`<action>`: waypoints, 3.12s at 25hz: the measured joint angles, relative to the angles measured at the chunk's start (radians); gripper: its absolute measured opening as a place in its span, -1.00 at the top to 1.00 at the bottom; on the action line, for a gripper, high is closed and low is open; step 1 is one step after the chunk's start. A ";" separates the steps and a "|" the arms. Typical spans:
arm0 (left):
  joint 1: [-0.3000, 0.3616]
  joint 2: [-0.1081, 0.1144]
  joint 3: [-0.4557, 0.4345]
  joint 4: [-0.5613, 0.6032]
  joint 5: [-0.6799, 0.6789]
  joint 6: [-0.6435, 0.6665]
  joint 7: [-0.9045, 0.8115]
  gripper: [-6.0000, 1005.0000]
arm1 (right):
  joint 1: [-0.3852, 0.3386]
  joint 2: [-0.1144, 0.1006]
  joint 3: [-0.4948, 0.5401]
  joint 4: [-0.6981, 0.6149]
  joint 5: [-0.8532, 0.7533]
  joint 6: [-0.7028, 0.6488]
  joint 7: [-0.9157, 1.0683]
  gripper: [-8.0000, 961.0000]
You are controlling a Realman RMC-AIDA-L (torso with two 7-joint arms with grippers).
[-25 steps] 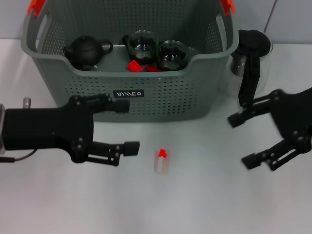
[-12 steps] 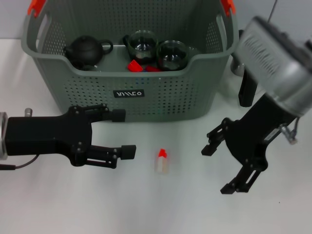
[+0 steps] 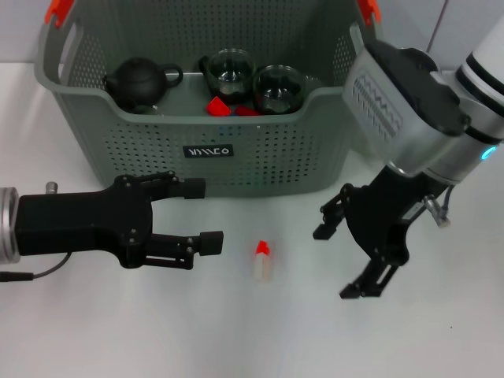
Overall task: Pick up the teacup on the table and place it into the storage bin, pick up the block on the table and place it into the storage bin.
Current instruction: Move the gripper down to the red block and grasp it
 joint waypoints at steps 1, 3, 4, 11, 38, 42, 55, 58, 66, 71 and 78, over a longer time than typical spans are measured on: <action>-0.001 0.001 -0.001 0.000 0.002 0.002 0.001 -0.88 | -0.002 0.000 0.015 0.000 0.001 0.010 0.020 -0.96; -0.006 0.007 -0.006 0.001 0.004 0.006 0.005 -0.88 | -0.006 0.000 0.046 0.001 0.002 0.030 0.069 -0.96; -0.008 0.008 -0.007 0.002 0.005 0.006 0.006 -0.88 | -0.008 0.000 0.061 0.002 0.003 0.042 0.104 -0.96; -0.043 0.029 -0.028 0.006 0.029 0.001 0.014 -0.88 | -0.018 0.006 0.078 0.015 0.008 0.132 0.421 -0.95; -0.119 0.077 -0.088 0.065 0.174 0.029 0.071 -0.88 | -0.010 0.004 -0.025 0.122 0.089 0.144 1.091 -0.80; -0.120 0.078 -0.088 0.067 0.177 0.031 0.076 -0.88 | 0.001 0.008 -0.031 0.160 0.091 0.166 1.143 -0.81; -0.134 0.081 -0.074 0.081 0.276 0.036 0.134 -0.88 | 0.053 0.010 -0.037 0.292 0.122 0.309 1.221 -0.81; -0.134 0.081 -0.074 0.081 0.282 0.037 0.143 -0.88 | 0.058 0.013 -0.067 0.295 0.120 0.337 1.221 -0.81; -0.136 0.081 -0.074 0.079 0.298 0.038 0.144 -0.88 | 0.067 0.017 -0.171 0.296 0.123 0.418 1.206 -0.81; -0.139 0.080 -0.071 0.076 0.299 0.036 0.144 -0.88 | 0.078 0.020 -0.234 0.298 0.139 0.457 1.183 -0.81; -0.142 0.076 -0.058 0.073 0.300 0.028 0.144 -0.88 | 0.095 0.021 -0.356 0.305 0.211 0.493 1.149 -0.81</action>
